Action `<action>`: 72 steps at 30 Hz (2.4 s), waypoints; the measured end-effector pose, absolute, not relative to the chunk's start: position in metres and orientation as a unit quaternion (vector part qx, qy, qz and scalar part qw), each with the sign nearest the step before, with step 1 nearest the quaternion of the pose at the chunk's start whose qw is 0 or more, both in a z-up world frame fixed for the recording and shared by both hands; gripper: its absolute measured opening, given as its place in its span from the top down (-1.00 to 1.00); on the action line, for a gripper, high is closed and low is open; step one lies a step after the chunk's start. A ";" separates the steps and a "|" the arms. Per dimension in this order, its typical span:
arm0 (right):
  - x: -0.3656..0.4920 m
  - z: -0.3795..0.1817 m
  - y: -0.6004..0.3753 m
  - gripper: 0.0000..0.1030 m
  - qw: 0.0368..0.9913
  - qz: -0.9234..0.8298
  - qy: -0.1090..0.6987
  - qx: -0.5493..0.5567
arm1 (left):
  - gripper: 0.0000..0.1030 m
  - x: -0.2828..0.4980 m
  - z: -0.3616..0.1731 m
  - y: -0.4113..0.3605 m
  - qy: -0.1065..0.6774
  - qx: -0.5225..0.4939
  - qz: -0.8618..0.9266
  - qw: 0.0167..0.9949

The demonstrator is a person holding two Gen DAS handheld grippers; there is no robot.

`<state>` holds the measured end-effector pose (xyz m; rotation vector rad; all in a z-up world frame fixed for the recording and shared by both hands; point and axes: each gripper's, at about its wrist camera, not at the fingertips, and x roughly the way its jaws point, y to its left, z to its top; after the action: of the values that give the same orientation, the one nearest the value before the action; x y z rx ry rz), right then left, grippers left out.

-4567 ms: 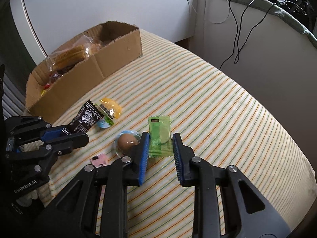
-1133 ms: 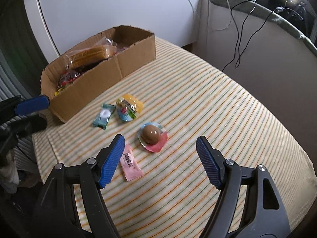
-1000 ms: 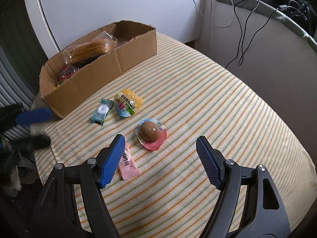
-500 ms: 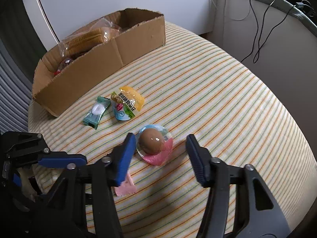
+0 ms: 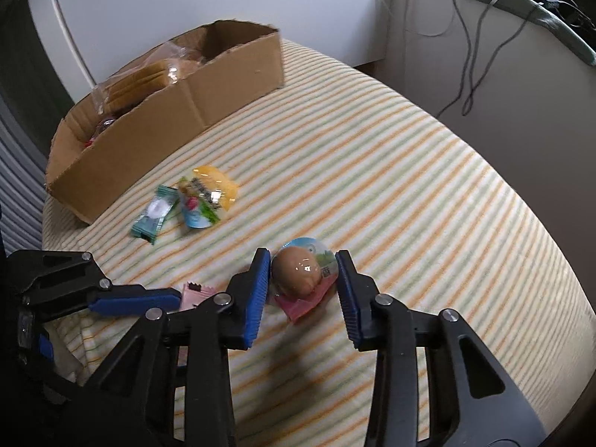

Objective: Organize snacks
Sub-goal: 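Grasp the pink candy bar with the left tool while the right tool grasps the chocolate egg candy, then carry both candies into the box and open both tools to release them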

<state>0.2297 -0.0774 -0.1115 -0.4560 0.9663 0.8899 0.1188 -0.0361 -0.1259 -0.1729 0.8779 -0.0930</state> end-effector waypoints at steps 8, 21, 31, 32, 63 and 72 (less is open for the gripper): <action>0.236 -0.109 -0.101 0.28 0.780 0.390 0.448 -0.196 | 0.44 0.120 -0.130 -0.054 0.414 -0.020 -0.018 0.910; 0.231 -0.103 -0.112 0.31 0.790 0.379 0.443 -0.188 | 0.65 0.130 -0.127 -0.041 0.405 -0.022 -0.021 0.914; 0.213 -0.082 -0.110 0.32 0.800 0.379 0.425 -0.188 | 0.65 0.112 -0.106 -0.021 0.376 -0.047 -0.023 0.925; 0.211 -0.079 -0.109 0.31 0.801 0.380 0.422 -0.188 | 0.65 0.109 -0.102 -0.017 0.372 -0.050 -0.022 0.927; 0.229 -0.013 0.060 0.32 0.797 0.434 0.367 -0.202 | 0.65 0.071 -0.054 0.127 0.303 -0.098 0.073 0.945; 0.249 -0.030 0.110 0.31 0.785 0.445 0.382 -0.199 | 0.65 0.072 -0.057 0.158 0.304 -0.107 0.095 0.942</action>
<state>0.2489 0.1097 -0.0298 -0.4291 0.8236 0.9600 0.0720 0.1580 -0.0574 -0.2185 0.6193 0.1946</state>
